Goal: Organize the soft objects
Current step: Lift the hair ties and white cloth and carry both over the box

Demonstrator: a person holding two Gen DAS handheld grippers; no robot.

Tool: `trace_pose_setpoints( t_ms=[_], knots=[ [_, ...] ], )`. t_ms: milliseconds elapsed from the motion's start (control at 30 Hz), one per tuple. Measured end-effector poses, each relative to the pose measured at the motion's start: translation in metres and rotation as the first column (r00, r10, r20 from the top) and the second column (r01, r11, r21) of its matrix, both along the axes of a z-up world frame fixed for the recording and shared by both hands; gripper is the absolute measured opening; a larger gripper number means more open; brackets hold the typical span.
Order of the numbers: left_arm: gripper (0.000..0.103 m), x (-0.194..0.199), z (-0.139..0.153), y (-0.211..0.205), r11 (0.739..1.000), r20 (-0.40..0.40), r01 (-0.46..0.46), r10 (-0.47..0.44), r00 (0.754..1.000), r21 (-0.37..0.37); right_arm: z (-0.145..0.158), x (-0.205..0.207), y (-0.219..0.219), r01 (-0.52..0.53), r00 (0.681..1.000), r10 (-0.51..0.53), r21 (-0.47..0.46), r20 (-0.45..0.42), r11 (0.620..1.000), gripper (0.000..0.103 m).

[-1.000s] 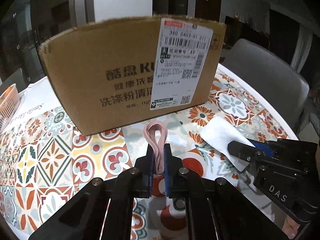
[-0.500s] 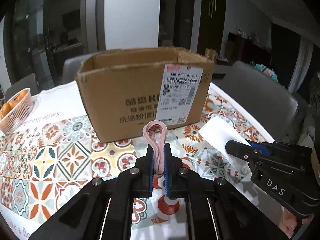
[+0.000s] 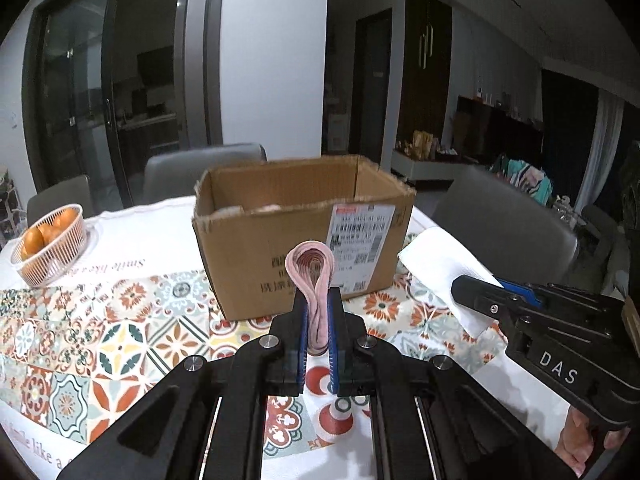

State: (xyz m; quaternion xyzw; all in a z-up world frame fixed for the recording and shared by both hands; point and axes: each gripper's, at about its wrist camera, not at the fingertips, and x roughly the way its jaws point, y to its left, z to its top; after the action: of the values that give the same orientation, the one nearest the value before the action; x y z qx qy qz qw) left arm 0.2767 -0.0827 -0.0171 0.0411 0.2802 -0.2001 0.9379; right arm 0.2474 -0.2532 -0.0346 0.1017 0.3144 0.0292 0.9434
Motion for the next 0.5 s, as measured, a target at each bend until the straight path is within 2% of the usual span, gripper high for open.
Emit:
trace_pose_setpoints(
  t_ms=[500],
  knots=[
    [0.010, -0.005, 0.046, 0.011, 0.999, 0.126, -0.011, 0.016, 0.992, -0.043, 0.050, -0.006, 0.007, -0.011, 0.990, 0.011, -0.001, 0.138, 1.000, 0.011]
  ],
)
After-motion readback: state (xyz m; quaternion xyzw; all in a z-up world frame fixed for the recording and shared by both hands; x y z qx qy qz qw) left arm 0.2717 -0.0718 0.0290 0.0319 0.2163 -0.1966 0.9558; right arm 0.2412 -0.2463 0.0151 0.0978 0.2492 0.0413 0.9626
